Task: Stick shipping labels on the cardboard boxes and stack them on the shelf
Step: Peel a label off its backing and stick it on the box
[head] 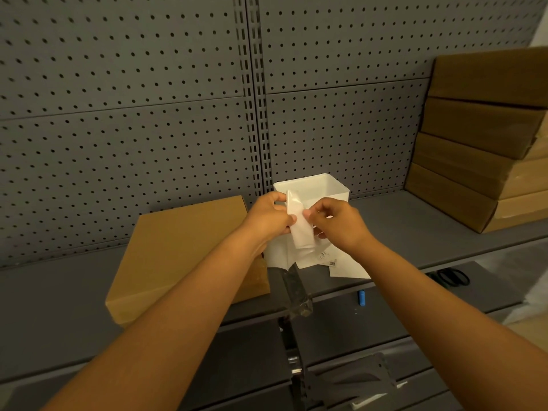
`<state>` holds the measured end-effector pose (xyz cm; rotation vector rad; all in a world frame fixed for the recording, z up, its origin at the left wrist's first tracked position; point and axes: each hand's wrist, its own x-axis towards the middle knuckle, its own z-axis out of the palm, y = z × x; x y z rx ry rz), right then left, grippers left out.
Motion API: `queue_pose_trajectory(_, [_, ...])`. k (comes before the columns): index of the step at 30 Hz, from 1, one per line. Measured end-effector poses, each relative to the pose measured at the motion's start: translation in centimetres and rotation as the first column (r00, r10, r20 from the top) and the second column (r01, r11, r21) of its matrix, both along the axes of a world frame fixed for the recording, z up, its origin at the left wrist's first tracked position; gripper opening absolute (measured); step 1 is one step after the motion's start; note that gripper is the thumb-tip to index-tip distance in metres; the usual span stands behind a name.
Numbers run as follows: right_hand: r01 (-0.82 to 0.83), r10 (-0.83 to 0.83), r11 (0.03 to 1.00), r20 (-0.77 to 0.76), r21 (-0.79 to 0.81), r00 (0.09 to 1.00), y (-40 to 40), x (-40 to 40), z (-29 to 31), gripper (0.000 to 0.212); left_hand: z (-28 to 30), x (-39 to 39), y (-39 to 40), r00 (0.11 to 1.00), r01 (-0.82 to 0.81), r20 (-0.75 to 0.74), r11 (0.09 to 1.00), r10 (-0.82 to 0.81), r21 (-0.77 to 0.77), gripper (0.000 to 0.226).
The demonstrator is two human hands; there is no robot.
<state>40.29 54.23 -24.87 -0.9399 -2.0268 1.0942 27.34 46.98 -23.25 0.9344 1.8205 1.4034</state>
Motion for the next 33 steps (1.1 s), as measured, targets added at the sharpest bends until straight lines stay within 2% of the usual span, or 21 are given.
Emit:
queue_pose_trajectory(8, [0.043, -0.043, 0.999, -0.021, -0.031, 0.999, 0.2, -0.2, -0.1, 0.020, -0.1, 0.0, -0.1, 0.997, -0.044, 0.061, 0.999, 0.045, -0.008, 0.033])
queue_pose_trajectory(12, [0.086, -0.090, 0.990, -0.030, -0.110, 0.996, 0.6, -0.1, -0.2, 0.022, -0.1, -0.4, -0.3, 0.996, -0.076, 0.049, 0.997, 0.077, -0.013, 0.031])
queue_pose_trajectory(18, [0.187, -0.181, 0.973, 0.053, -0.139, 0.982, 2.0, 1.2, -0.5, 0.025, -0.3, -2.1, -0.5, 0.978, -0.118, -0.183, 0.991, 0.104, -0.069, 0.029])
queue_pose_trajectory(24, [0.257, -0.250, 0.951, 0.058, -0.171, 0.966, 3.3, 2.7, -0.8, 0.021, -0.7, -3.9, -0.6, 0.937, -0.189, -0.317, 0.976, 0.146, -0.109, 0.027])
queue_pose_trajectory(33, [0.372, -0.361, 0.923, 0.112, -0.101, 0.926, 4.9, 3.9, -1.2, 0.018, -0.6, -5.2, -1.0, 0.913, -0.278, -0.340, 0.954, 0.226, -0.110, 0.026])
